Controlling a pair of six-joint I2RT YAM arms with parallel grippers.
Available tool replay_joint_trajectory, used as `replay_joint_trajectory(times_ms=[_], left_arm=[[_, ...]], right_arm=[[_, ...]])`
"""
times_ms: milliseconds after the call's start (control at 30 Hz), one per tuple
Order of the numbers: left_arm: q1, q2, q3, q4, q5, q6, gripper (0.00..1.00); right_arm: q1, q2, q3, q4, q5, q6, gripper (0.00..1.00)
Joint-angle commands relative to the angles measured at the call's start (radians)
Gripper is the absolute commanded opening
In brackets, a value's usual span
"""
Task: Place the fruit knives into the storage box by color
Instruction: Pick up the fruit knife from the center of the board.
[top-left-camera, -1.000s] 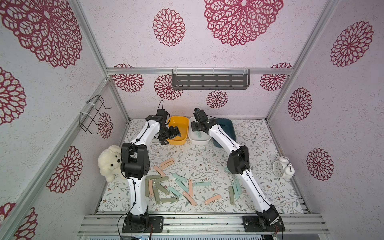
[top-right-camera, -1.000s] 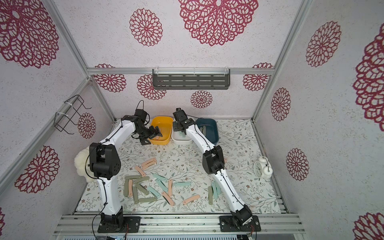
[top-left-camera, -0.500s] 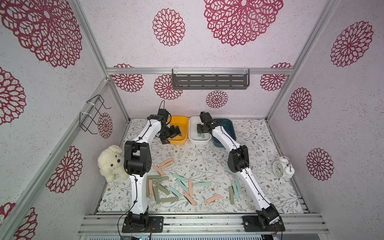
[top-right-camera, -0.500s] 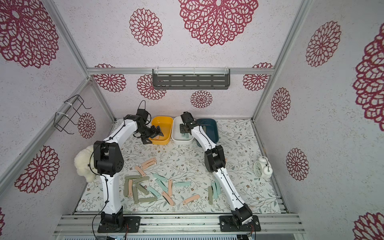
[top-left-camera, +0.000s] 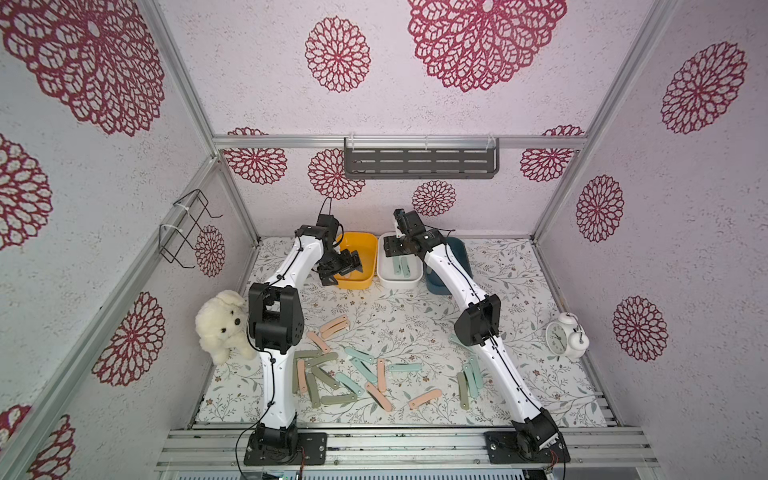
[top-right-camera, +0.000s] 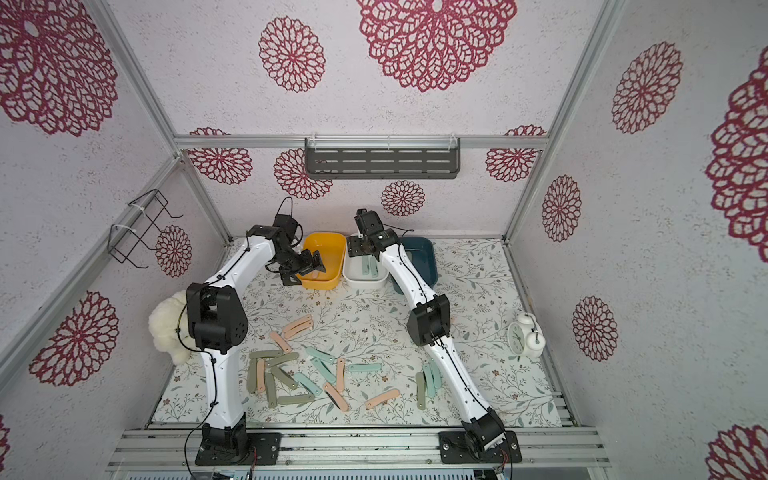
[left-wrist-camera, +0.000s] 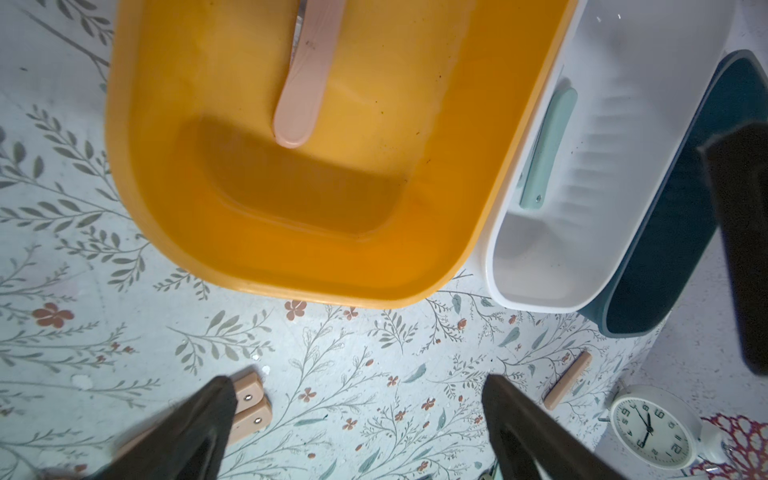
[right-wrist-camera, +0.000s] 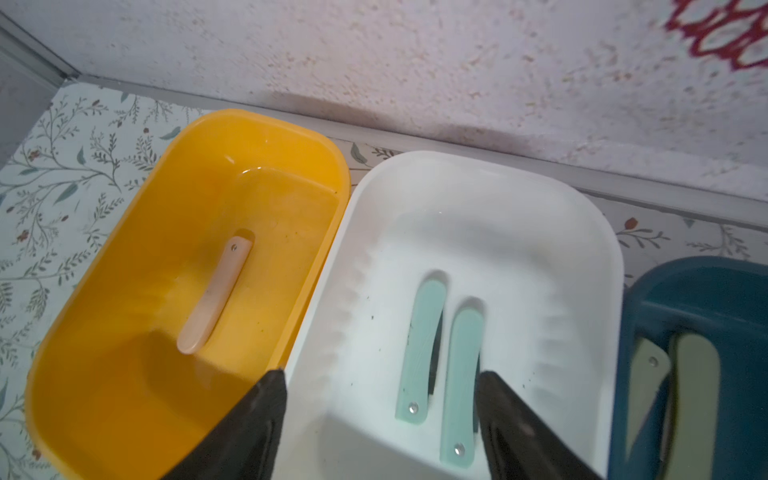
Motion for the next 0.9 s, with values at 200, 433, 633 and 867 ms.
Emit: replay_joint_trajectory(times_ms=[200,433,633,867], left_arm=[[-0.063,-0.176,-0.238,0.071,-0.092,-0.045,0.97],[-0.072,-0.267,-0.338,0.122,-0.091,-0.057,0.97],[-0.089,-0.319,-0.399,0.130,-0.116,-0.065,0.97],[-0.156,-0.357,-0.477,0.130,-0.148,-0.071,0.97]], right_arm=[[0.074,-0.123,0.029,-0.163,0.063,-0.052,0.88],[0.091,-0.164,0.028,-0.194,0.079,-0.059,0.93],[0.091,-0.399,-0.296,-0.101,0.106,-0.067,0.98],[0.092,-0.864,-1.104,0.292,0.111,-0.031,0.99]])
